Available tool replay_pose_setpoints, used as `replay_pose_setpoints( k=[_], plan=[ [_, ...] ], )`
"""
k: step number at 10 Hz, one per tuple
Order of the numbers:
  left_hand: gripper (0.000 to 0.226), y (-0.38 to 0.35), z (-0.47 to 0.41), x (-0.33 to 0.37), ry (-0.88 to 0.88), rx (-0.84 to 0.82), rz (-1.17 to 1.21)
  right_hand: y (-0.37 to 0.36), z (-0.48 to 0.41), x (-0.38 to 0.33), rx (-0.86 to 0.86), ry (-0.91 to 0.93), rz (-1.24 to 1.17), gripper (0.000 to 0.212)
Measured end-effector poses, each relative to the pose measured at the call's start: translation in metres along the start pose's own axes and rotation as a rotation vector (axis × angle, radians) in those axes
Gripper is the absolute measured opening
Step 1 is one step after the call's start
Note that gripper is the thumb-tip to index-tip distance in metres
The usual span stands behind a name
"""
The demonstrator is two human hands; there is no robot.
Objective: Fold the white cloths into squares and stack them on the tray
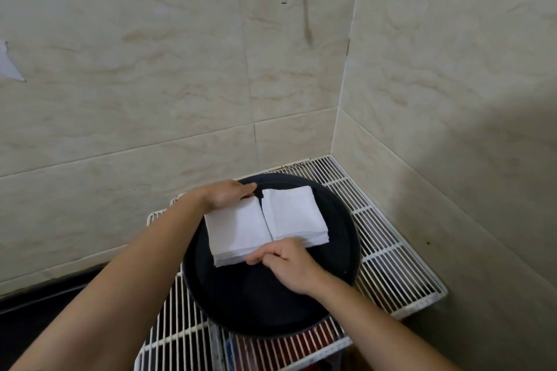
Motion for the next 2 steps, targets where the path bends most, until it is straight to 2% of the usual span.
replay_pose_setpoints(
  k=[1, 2],
  plan=[
    [0.043, -0.0010, 0.0015, -0.0066, -0.048, -0.036, 0.014, -0.0013, 0.0015, -0.0002, 0.002, 0.008, 0.019, 0.033],
    [0.046, -0.0009, 0.0029, 0.0000, -0.064, 0.029, -0.009, -0.0023, -0.0022, -0.0009, -0.002, -0.015, 0.022, 0.034]
  ],
)
Point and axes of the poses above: each hand's wrist, its own z-axis away from the middle knuckle, its own y-axis out of the back of the hand, x = y × z, the point moved 1 cm from there along -z, towards the middle knuckle, and after that the axes turned 9 degrees about -z, right-handed, at the moved point
